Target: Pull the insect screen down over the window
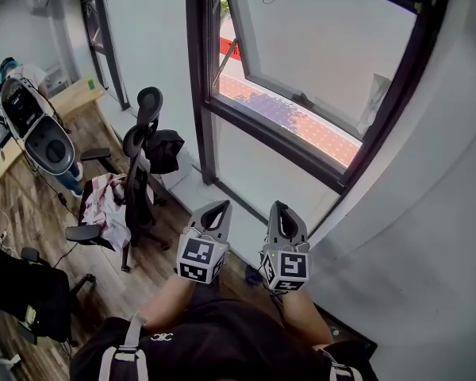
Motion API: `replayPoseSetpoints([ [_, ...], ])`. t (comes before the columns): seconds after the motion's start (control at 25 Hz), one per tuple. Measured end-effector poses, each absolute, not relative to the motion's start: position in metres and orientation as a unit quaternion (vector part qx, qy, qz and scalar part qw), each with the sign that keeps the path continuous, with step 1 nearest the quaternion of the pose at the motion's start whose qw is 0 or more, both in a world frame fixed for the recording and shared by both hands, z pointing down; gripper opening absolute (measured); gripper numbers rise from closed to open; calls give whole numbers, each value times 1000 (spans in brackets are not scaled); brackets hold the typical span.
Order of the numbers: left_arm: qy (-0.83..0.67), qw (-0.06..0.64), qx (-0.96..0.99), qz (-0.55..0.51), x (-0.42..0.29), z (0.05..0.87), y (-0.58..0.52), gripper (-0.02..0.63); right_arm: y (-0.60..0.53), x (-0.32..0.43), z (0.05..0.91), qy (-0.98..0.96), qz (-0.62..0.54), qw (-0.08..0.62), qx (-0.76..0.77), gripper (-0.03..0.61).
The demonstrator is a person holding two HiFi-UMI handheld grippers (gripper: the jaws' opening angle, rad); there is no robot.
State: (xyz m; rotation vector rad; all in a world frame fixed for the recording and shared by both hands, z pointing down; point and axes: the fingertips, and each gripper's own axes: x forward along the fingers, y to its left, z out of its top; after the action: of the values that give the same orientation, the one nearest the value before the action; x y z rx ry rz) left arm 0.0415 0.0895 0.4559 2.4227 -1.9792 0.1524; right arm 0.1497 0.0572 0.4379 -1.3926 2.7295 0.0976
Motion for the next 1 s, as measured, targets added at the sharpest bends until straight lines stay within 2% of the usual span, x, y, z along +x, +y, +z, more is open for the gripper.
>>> replayPoseSetpoints([
  [0.56,-588,19,808,41,1,479,-52,12,-65,109,448,872,47,26,-487,5],
  [1.0,-549,19,834,46,-51,464,-174,12,-181,62,442,850,35,12,-526,5],
])
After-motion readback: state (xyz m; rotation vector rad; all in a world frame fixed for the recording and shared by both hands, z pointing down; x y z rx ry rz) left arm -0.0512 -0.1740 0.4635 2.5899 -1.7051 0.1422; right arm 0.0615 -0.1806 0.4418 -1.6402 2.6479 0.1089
